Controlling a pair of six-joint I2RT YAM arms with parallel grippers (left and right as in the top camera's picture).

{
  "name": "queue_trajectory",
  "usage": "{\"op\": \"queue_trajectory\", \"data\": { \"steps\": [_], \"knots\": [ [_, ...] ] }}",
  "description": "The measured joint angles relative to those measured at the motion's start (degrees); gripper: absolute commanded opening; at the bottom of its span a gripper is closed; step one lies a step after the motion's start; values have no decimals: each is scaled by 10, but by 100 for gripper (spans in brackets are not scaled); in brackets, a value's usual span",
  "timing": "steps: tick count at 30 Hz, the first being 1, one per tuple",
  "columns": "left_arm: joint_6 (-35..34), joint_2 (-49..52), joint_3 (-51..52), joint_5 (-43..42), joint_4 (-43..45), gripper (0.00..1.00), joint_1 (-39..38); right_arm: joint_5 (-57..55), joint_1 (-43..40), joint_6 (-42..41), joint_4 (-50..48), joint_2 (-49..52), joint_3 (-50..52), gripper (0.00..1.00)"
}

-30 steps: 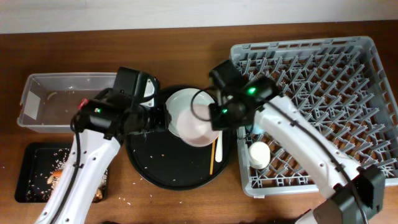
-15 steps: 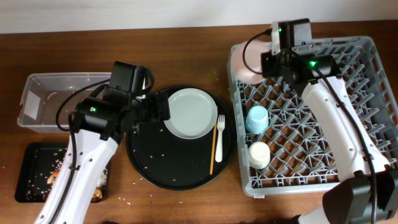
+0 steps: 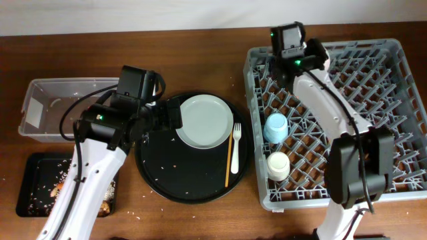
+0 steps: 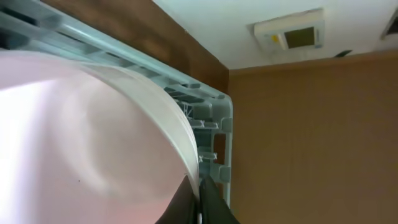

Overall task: Sort waste into correct bins and load items into the dishwasher rack
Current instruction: 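Set the pink bowl upright at the back of the rack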

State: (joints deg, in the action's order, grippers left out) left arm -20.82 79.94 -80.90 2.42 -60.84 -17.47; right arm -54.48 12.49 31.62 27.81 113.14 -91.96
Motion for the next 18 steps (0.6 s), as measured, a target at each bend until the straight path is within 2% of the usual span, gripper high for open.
{"op": "queue_trajectory", "data": {
  "steps": [7, 15, 17, 18],
  "knots": [
    [0, 0, 0, 0, 0, 99, 0, -23, 16, -62, 63, -1, -5, 4],
    [0, 0, 0, 0, 0, 99, 0, -31, 42, -71, 112, -1, -5, 4],
    [0, 0, 0, 0, 0, 99, 0, -45, 42, -74, 98, 0, -5, 4],
    [0, 0, 0, 0, 0, 99, 0, -76, 42, -63, 42, 0, -3, 4]
  ]
}}
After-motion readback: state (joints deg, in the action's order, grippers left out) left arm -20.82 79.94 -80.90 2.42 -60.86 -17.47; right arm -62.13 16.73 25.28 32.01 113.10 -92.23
